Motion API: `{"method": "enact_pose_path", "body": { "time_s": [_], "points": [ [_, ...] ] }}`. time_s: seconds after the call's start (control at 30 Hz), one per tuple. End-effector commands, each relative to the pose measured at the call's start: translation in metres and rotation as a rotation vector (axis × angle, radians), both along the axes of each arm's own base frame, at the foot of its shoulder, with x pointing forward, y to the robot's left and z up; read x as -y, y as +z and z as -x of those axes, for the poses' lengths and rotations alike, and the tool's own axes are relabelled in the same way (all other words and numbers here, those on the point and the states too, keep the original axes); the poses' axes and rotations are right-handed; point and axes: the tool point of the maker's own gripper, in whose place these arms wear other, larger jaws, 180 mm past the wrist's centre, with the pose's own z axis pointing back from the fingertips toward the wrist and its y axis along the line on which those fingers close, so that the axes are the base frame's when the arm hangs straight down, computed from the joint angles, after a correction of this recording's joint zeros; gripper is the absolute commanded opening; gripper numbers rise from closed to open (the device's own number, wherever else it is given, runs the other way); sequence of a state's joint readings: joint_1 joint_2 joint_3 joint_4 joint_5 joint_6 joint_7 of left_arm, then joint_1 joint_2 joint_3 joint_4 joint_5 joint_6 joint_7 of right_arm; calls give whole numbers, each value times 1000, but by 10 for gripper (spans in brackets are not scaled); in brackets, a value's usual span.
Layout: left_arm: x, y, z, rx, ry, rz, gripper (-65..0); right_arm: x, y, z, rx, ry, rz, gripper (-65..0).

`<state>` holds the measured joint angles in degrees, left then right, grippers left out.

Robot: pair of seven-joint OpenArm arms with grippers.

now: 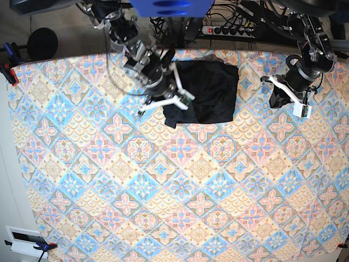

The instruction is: Layout the t-shirt on the table in an organized manner, then fold the t-shirt properly

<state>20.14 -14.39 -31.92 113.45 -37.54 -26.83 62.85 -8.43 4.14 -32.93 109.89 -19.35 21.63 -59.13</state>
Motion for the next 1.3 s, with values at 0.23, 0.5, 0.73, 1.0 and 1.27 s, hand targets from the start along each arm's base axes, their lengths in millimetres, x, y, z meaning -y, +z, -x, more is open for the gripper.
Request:
{"method": "enact_pose_path", "body": {
  "time_s": [0.23,0.5,0.73,1.0,1.27],
  "points": [
    [-1,10,-5,40,-6,-5,-645,-29,9,13,19,77,-41,-650],
    [-1,7,-1,32,-5,-5,-645,-34,11,13,25,88,-47,-650],
    [3,7,-1,34,-5,13,-645,-43,38,-13,88,33,-117,-650],
    [42,19,-20,97,-74,117,-645,-8,82,-72,261,-186,-272,-650],
    [85,45,-51,184,-193,192,-645,14,51,-46,153,-283,-225,-650]
  ]
}}
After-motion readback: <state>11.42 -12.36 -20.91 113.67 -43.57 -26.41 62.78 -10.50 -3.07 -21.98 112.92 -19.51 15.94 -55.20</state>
